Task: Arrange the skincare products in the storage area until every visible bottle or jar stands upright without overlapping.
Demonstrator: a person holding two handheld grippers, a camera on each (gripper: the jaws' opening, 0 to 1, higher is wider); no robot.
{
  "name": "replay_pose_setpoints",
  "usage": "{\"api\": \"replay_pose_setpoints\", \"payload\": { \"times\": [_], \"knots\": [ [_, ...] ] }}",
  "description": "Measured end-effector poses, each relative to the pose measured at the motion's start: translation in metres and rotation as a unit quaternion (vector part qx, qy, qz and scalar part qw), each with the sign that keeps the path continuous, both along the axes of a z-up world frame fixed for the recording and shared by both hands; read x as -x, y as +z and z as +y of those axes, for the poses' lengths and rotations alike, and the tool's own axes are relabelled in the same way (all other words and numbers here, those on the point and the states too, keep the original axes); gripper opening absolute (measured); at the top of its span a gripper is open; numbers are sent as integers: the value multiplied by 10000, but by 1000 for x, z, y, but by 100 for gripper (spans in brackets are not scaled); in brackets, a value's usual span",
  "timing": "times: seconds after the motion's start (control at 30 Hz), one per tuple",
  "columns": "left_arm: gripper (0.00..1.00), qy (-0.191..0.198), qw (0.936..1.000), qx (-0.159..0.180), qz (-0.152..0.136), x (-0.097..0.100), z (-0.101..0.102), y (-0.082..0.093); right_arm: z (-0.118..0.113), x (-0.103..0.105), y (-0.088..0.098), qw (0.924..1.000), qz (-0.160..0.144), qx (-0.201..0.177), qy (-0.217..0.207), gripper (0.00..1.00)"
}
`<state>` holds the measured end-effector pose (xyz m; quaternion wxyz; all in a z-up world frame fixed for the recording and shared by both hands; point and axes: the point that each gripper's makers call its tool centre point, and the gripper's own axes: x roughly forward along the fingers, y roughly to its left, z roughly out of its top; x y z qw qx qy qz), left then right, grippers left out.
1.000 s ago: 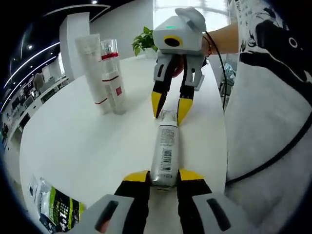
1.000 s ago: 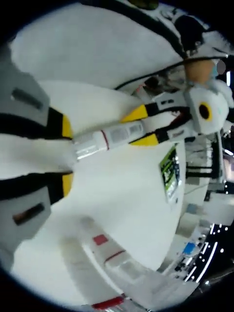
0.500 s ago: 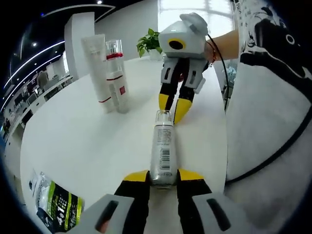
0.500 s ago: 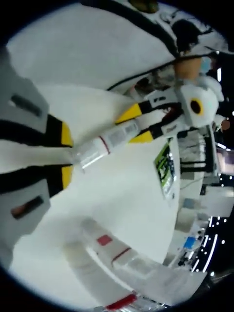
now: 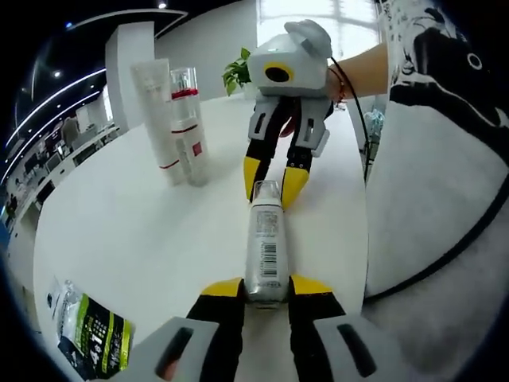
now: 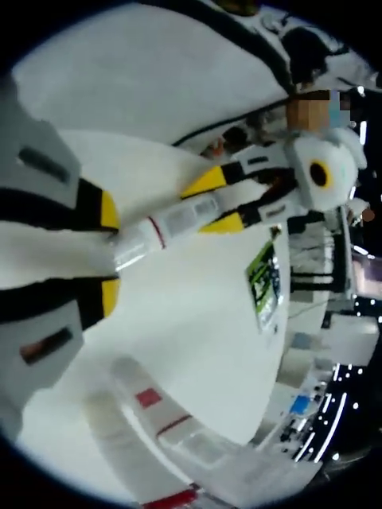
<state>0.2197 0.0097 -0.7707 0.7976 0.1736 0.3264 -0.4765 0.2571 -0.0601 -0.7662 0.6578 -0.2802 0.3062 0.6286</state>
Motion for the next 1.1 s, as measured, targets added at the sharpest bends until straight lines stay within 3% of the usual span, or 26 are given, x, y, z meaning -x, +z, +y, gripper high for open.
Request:
{"api": "replay_pose_setpoints", "payload": {
  "times": [0.23,0.33,0.53,0.83,0.93,1.1],
  "knots": [
    [20,33,10000,59,8,-2,0,0,-1,0,2,9998,-5,163,-90,18],
    [20,54,9999,108,25,-3,0,0,-1,-1,16,10000,21,85,-23,18],
    [20,102,9998,143,38,-5,0,0,6,-2,40,9992,-229,8,313,18],
    [20,147,9997,162,82,-9,4,0,26,4,78,9963,-413,-395,642,18],
    [20,126,9997,166,88,-9,3,0,40,10,95,9940,-268,-813,689,18],
    [20,151,9995,239,104,-8,5,1,56,15,106,9912,-337,-962,841,18]
  ]
}}
